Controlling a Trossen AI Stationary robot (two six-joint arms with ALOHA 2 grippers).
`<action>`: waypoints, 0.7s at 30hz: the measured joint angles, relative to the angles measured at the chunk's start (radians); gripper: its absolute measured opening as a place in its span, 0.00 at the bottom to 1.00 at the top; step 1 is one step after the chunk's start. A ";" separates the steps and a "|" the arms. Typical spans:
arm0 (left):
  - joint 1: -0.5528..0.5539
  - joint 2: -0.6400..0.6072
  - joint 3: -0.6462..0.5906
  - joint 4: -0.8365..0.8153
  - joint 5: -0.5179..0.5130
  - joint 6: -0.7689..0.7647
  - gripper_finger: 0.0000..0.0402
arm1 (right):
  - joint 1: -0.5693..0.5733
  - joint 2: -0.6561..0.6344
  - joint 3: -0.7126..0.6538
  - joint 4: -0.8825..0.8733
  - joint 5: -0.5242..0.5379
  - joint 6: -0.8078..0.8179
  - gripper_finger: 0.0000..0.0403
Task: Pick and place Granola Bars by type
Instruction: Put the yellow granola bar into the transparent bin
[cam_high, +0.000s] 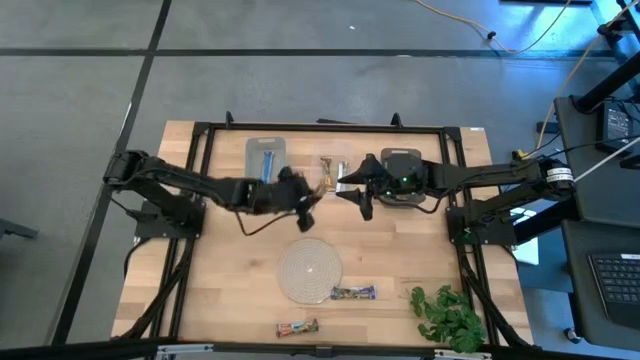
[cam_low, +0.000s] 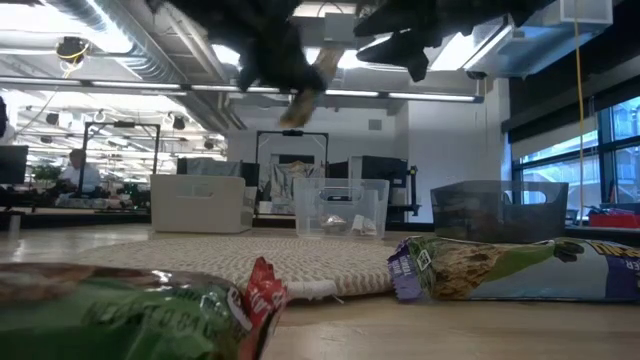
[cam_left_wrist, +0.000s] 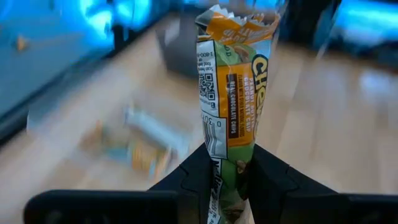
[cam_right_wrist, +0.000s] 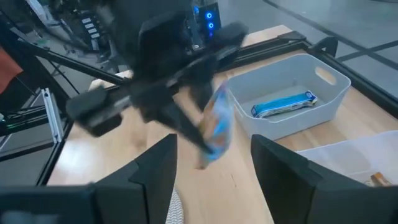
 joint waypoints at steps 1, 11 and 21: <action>0.021 0.000 0.000 0.056 0.015 0.025 0.18 | 0.000 -0.008 0.000 -0.007 0.000 0.002 0.52; 0.271 0.063 0.000 0.269 0.219 -0.172 0.18 | 0.000 -0.186 0.000 -0.281 0.112 0.084 0.52; 0.380 0.267 0.000 0.409 0.408 -0.306 0.18 | 0.000 -0.256 0.000 -0.423 0.221 0.159 0.52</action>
